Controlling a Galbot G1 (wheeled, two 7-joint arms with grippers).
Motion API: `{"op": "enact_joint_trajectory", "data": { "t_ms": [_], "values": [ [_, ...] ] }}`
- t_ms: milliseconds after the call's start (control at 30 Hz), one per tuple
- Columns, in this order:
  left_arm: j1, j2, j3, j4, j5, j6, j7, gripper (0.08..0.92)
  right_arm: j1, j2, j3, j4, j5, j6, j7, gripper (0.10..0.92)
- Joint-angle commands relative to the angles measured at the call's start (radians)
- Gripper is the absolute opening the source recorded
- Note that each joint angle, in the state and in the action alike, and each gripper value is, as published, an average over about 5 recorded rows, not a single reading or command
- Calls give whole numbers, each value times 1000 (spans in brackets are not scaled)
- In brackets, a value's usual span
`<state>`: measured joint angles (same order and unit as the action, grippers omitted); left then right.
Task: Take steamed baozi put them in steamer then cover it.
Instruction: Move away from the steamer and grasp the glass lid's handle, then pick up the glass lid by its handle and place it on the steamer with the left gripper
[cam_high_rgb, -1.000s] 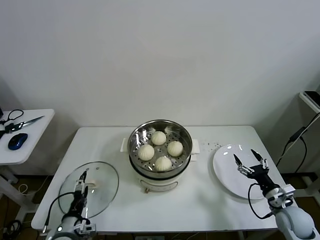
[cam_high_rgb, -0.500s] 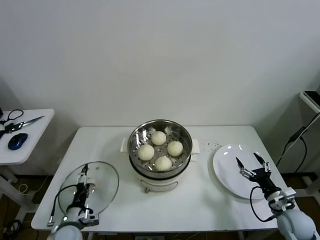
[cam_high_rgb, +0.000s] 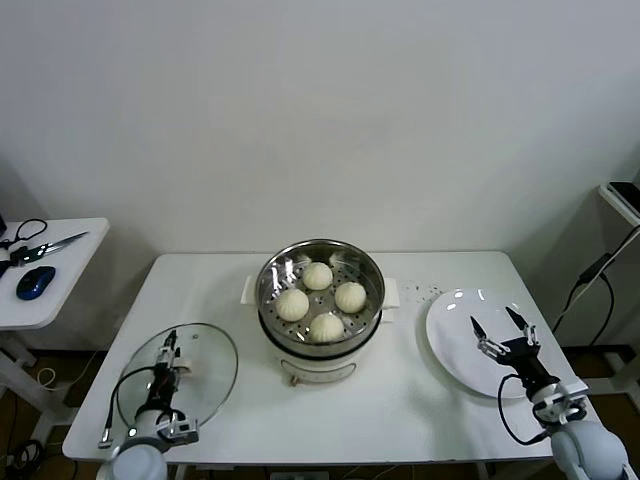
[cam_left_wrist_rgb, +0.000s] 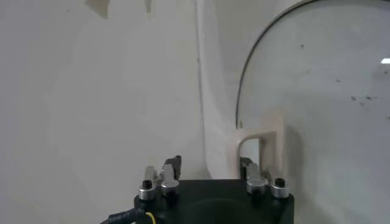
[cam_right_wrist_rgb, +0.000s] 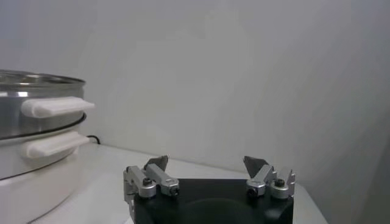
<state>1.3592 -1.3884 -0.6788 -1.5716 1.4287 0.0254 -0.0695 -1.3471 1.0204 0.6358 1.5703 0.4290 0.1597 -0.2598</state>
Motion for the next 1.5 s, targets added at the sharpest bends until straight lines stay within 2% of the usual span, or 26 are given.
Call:
{"op": "enact_joint_trajectory", "data": {
  "t_ms": [33,367,467,833,967,1100,1167,1300,1400,1500],
  "values": [
    [-3,11,-1,-23,-53,-11,-11,516,4,5,-2,-7,-17,3,-2,823],
    [76,56,6,-214,-123,2,-1,222,15,3,-8,-4,-26,0,-4,823],
    [107,85,5,-289,-141,42,9,163,19,0,-9,-7,-28,1,-5,823],
    [169,244,62,-589,-157,368,41,154,44,-8,-16,-20,-44,0,-4,823],
    [110,347,173,-641,-131,532,69,154,62,-10,-28,-27,-65,-3,1,823],
    [3,449,304,-643,-134,628,112,154,81,-8,-43,-35,-76,-7,7,823],
    [-65,478,388,-642,-131,664,155,154,89,-6,-51,-41,-80,-9,10,823],
    [-222,447,573,-629,-76,738,296,154,98,-2,-60,-53,-86,-10,11,823],
    [-337,367,683,-598,1,758,398,154,99,3,-62,-59,-91,-10,10,823],
    [-420,283,767,-547,80,760,463,154,97,7,-60,-63,-95,-9,10,823]
  ]
}}
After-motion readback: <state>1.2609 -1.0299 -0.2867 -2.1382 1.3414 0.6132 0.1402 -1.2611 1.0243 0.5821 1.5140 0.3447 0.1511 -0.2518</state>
